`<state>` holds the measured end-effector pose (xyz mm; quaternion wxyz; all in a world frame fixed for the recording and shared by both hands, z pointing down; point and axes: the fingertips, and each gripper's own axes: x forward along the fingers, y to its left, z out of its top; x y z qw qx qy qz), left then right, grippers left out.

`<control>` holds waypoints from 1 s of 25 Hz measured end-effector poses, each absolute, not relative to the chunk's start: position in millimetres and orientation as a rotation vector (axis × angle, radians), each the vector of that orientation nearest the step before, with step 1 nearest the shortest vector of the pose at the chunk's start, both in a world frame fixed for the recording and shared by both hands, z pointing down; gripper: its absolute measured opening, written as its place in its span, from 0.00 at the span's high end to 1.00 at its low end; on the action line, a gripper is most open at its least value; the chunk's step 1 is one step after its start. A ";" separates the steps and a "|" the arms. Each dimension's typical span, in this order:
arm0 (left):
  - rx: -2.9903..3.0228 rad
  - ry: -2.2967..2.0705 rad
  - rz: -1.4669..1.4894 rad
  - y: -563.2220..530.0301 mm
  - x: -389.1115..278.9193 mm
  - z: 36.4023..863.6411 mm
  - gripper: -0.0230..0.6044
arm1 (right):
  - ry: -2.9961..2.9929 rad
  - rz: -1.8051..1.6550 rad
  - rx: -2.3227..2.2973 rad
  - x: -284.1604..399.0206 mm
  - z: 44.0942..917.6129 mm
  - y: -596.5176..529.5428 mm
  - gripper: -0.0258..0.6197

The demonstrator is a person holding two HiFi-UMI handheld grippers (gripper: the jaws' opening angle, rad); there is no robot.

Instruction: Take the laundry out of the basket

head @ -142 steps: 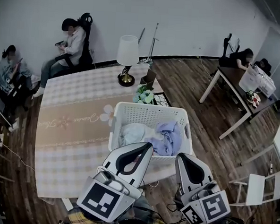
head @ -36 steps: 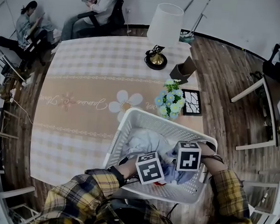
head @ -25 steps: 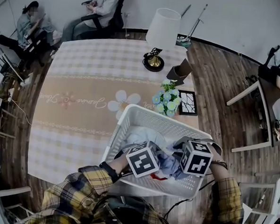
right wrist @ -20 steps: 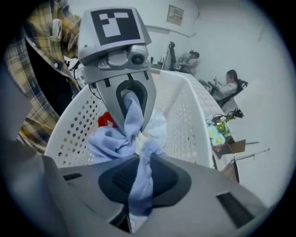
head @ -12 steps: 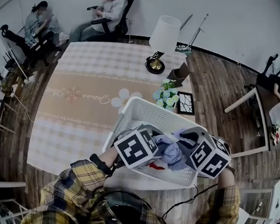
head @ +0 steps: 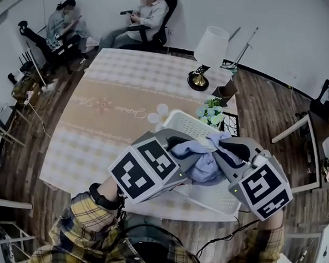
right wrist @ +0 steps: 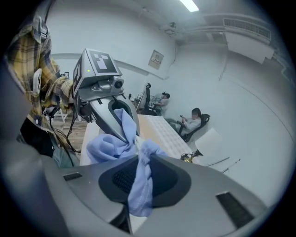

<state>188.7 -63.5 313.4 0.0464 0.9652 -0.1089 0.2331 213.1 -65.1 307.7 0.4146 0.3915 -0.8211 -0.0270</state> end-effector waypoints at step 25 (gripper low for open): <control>2.867 -0.752 0.439 -169.4 -91.3 263.3 0.85 | -2.252 -0.276 0.858 -73.2 251.2 -175.8 0.84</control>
